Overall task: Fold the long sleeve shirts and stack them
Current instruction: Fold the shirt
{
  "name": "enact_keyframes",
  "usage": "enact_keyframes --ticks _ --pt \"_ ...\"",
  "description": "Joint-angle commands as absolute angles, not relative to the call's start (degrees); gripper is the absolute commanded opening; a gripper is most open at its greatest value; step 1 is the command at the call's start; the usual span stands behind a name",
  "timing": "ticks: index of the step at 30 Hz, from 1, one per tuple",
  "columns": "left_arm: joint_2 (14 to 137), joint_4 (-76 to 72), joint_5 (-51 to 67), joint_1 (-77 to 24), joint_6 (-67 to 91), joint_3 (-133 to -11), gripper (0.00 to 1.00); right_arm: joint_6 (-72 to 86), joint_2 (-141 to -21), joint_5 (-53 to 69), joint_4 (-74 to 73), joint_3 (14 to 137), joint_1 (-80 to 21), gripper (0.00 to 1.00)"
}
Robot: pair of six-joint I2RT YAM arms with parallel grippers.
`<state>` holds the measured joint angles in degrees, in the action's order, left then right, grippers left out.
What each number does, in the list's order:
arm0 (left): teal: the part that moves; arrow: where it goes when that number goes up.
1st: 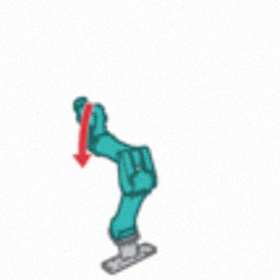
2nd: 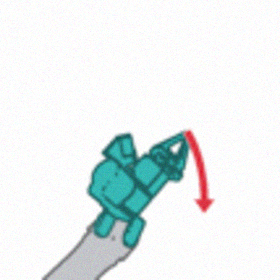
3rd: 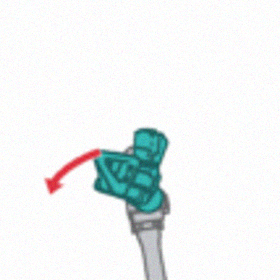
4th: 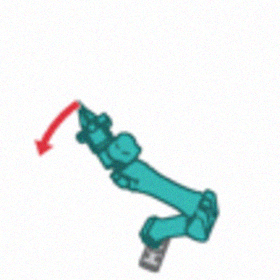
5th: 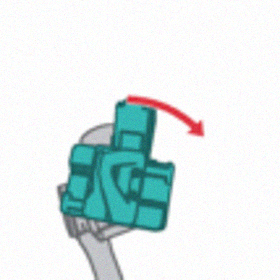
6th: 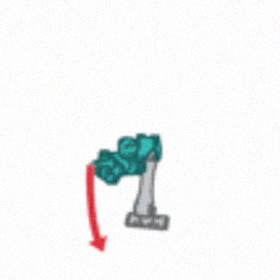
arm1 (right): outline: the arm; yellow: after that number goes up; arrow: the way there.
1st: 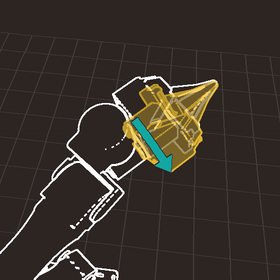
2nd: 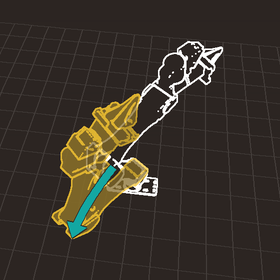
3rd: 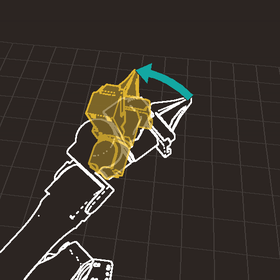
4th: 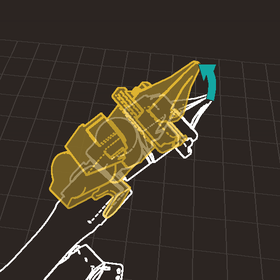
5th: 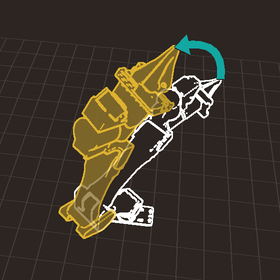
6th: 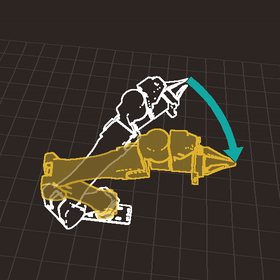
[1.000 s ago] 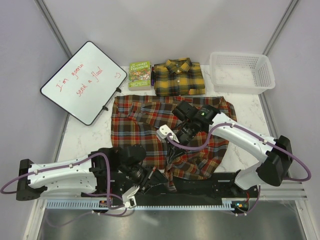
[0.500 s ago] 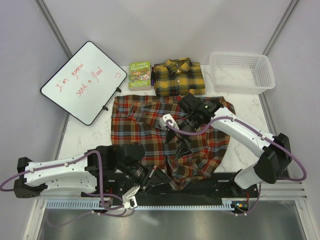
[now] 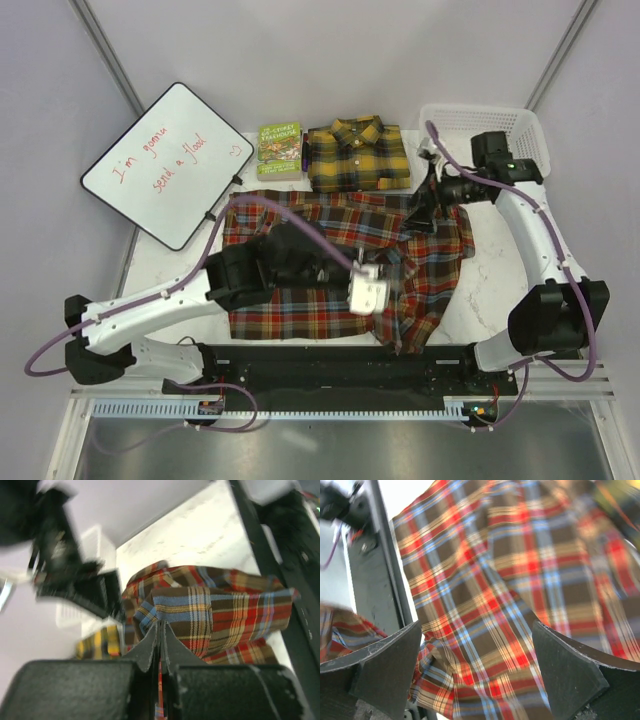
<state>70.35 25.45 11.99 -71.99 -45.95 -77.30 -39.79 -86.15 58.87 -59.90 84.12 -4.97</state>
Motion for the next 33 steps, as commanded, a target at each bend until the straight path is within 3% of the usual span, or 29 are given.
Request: enact_keyframes --ticks 1,5,14,25,31,32,33 --pt "75.93 27.15 0.27 -65.15 -18.23 -87.52 0.02 -34.11 -83.24 63.72 -59.5 86.92 2.18 0.98" --pt "79.8 33.22 -3.51 -61.97 -4.96 -93.6 0.02 -29.63 -76.94 64.5 -56.01 84.83 3.25 0.98" --pt "81.56 34.63 -1.32 -57.83 2.81 -93.16 0.02 -11.27 -59.17 68.03 -33.54 68.06 2.73 0.98" --pt "81.91 34.45 -0.18 -56.25 2.9 -95.01 0.02 -6.68 -63.63 59.35 -24.79 67.86 -14.66 0.98" --pt "80.25 33.22 1.32 -56.08 2.02 -94.75 0.02 -4.4 -65.83 57.13 -21.1 68.2 -17.66 0.98" --pt "80.07 33.05 1.32 -56.16 1.93 -94.75 0.02 -4.05 -66.18 57.22 -20.83 68.46 -18.01 0.97" --pt "79.98 32.87 1.41 -56.16 1.85 -94.83 0.02 -3.52 -66.44 57.22 -20.48 68.64 -18.28 0.88"
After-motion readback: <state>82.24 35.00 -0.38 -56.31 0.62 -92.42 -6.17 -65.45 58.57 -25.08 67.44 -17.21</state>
